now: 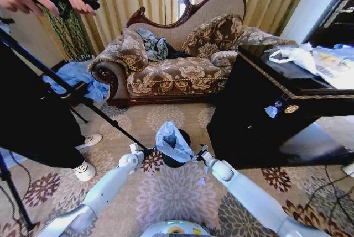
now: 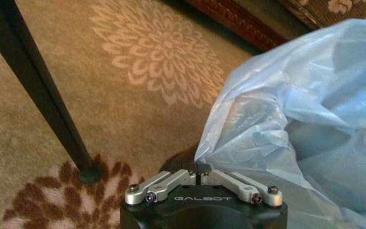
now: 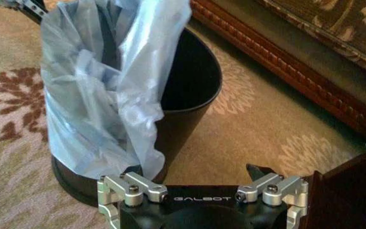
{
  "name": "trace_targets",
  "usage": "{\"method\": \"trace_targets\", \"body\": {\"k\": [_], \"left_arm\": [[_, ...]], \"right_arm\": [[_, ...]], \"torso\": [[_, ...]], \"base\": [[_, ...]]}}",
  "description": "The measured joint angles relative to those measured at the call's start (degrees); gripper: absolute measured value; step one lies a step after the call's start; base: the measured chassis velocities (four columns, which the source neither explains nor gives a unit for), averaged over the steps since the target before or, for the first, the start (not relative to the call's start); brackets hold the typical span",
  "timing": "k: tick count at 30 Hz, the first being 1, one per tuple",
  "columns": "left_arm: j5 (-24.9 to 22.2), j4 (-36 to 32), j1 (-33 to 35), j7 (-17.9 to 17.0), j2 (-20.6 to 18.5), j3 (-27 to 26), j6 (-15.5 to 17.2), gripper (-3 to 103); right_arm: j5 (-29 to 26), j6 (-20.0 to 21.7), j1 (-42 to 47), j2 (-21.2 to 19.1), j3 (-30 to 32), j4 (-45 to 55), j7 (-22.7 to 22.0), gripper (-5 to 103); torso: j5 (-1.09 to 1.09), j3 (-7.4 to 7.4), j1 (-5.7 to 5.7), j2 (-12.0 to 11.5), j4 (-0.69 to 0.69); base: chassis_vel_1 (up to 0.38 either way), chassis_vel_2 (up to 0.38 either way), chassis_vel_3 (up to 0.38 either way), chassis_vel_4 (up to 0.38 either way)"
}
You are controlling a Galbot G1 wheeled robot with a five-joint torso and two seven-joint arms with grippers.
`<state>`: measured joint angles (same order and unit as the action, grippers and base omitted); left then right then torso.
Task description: Place a garbage bag over the trash bin.
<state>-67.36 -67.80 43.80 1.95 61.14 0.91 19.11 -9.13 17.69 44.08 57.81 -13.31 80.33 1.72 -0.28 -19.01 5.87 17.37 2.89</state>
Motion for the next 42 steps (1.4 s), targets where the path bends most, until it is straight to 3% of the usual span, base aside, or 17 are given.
{"method": "trace_targets", "body": {"k": [17,21,26,27,29,31,34,35,36,37,39,40,42], "left_arm": [[1.2,-1.7,-1.6,0.9,-2.2,-0.4,-0.8,-2],[1.2,-1.8,-1.5,0.9,-2.9,-0.8,-1.1,9],[3.1,-3.0,-1.3,1.1,-4.3,-1.9,-1.9,31],[3.1,-3.0,-1.3,1.1,-4.3,-1.9,-1.9,31],[7.5,-3.9,-0.8,1.9,-5.3,-2.2,-4.2,42],[9.8,-4.3,-0.6,2.4,-5.8,-2.2,-5.6,42],[19.2,-6.0,0.0,3.4,-7.6,-2.3,-11.6,60],[23.0,-6.8,0.2,3.6,-8.3,-2.2,-13.9,62],[23.0,-6.8,0.2,3.6,-8.3,-2.2,-13.9,62],[26.9,-7.5,0.2,4.0,-9.0,-1.9,-16.7,67],[33.3,-8.7,-0.1,4.5,-9.9,-0.8,-21.3,65],[33.3,-8.7,-0.1,4.5,-9.9,-0.8,-21.3,65],[38.8,-10.0,-1.1,5.2,-10.5,0.9,-24.5,60]], "right_arm": [[-0.5,-0.4,0.4,0.3,2.7,-0.3,-1.1,100],[-1.2,-0.5,0.8,0.5,3.4,-0.1,-2.5,100],[-1.9,-0.5,2.7,0.0,4.9,2.2,-3.4,100],[-1.9,-0.5,2.7,0.0,4.9,2.2,-3.4,100],[-2.3,-1.3,3.9,-0.6,6.1,3.6,-3.4,100],[-2.5,-2.2,4.4,-0.7,6.7,4.1,-3.5,100],[-2.9,-4.8,6.0,-0.8,8.5,5.6,-3.8,100],[-3.2,-5.3,6.4,-0.7,9.0,6.3,-4.0,100],[-3.2,-5.3,6.4,-0.7,9.0,6.3,-4.0,100],[-3.3,-5.6,6.6,-0.6,9.2,6.6,-4.1,100],[-3.2,-6.0,6.6,-0.1,9.1,6.4,-4.2,100],[-3.2,-6.0,6.6,-0.1,9.1,6.4,-4.2,100],[-2.8,-6.3,6.6,0.8,9.0,5.3,-4.3,100]], "torso": [[-0.01,0.0,0.0,0.0,0.0],[0.0,0.0,0.0,0.0,0.0],[0.01,0.0,0.0,0.0,0.01],[0.01,0.0,0.0,0.0,0.01],[-0.01,0.0,0.0,0.0,0.0],[-0.01,0.0,0.0,0.0,0.01],[0.0,0.0,0.0,0.0,0.0],[0.0,0.0,0.0,0.0,0.0],[0.0,0.0,0.0,0.0,0.0],[0.0,0.0,0.0,0.0,0.0],[0.0,0.0,0.0,0.0,-0.01],[0.0,0.0,0.0,0.0,-0.01],[0.0,0.0,0.0,0.0,0.0]], "base": [[0.0,0.0,0.0,0.0],[0.0,0.0,0.0,0.0],[0.0,0.0,0.0,0.0],[0.0,0.0,0.0,0.0],[0.0,0.0,0.0,0.0],[0.0,0.0,0.0,0.0],[0.0,0.0,0.0,0.0],[0.0,0.0,0.0,0.0],[0.0,0.0,0.0,0.0],[0.0,0.0,0.0,0.0],[0.0,0.0,0.0,0.0],[0.0,0.0,0.0,0.0],[0.0,0.0,0.0,0.0]]}}
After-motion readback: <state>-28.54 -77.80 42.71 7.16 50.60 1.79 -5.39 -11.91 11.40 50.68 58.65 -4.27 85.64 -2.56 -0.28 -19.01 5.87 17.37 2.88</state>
